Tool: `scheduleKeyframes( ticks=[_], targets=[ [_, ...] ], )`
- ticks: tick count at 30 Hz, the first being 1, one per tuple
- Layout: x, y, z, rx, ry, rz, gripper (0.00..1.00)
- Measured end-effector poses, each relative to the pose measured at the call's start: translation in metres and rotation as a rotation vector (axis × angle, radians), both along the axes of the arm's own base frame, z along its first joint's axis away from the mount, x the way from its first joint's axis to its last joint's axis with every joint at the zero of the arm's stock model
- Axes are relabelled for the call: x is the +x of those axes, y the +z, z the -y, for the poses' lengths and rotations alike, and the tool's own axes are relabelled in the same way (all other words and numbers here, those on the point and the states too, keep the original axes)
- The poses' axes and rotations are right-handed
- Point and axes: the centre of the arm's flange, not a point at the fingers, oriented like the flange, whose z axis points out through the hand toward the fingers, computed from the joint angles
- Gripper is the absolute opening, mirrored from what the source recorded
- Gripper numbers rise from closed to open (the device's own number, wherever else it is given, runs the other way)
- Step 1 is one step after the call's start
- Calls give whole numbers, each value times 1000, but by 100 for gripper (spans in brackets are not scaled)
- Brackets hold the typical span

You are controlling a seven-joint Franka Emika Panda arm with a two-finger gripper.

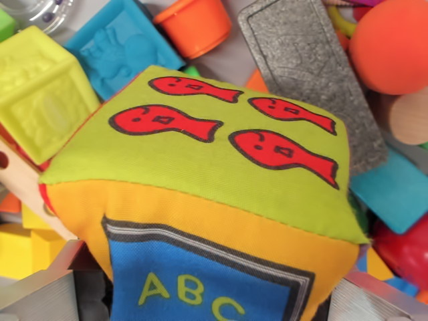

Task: Pick an object from the bin

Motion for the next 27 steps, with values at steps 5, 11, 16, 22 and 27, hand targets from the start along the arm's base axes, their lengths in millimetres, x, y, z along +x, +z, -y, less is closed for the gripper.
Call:
scheduleKeyframes(
  ticks=[5,11,16,22,27],
  targets=[
    [0,18,0,0,0,0,0],
    [0,45,0,-1,0,-1,0],
    [0,65,0,-1,0,0,0],
    [0,89,0,-2,0,0,0],
    [0,109,0,-2,1,0,0]
  ],
)
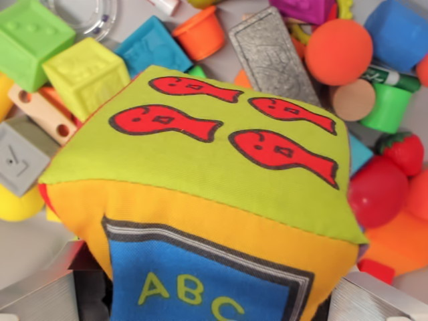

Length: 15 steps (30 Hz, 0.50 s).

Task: Pick an object from the bin

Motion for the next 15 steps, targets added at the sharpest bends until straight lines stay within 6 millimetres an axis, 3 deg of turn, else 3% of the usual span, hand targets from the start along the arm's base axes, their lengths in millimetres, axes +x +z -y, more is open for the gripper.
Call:
scheduleKeyframes(
  ticks=[15],
  targets=[
    [0,54,0,-1,1,1,0]
  ],
)
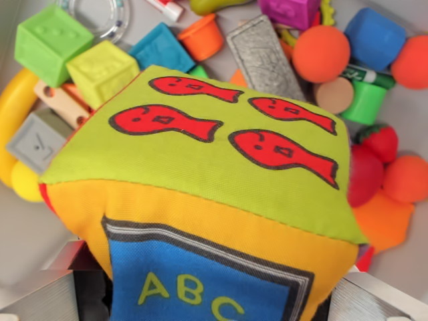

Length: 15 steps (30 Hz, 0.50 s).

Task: Pick an object from the bin

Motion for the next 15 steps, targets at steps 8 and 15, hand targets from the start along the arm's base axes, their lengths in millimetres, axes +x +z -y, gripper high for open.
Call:
scheduleKeyframes(
  ticks=[8,15],
  targets=[
    [0,21,0,0,0,-1,0],
    [0,35,0,0,0,-1,0]
  ],
)
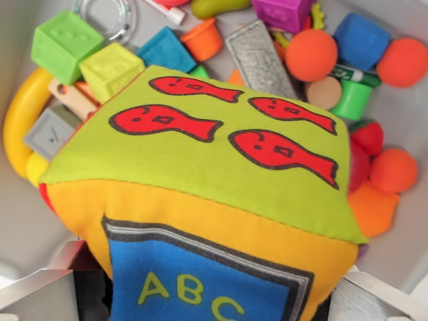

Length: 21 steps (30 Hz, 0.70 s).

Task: Pick an object from the bin

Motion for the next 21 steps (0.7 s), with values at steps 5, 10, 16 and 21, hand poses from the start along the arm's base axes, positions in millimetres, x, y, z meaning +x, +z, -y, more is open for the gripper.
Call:
scheduleKeyframes(
  ticks=[5,10,16,21],
  targets=[
    [0,6,0,0,0,-1,0],
    [0,8,0,0,0,0,0],
    [0,8,0,0,0,-1,0],
    [0,8,0,0,0,-2,0]
  ],
)
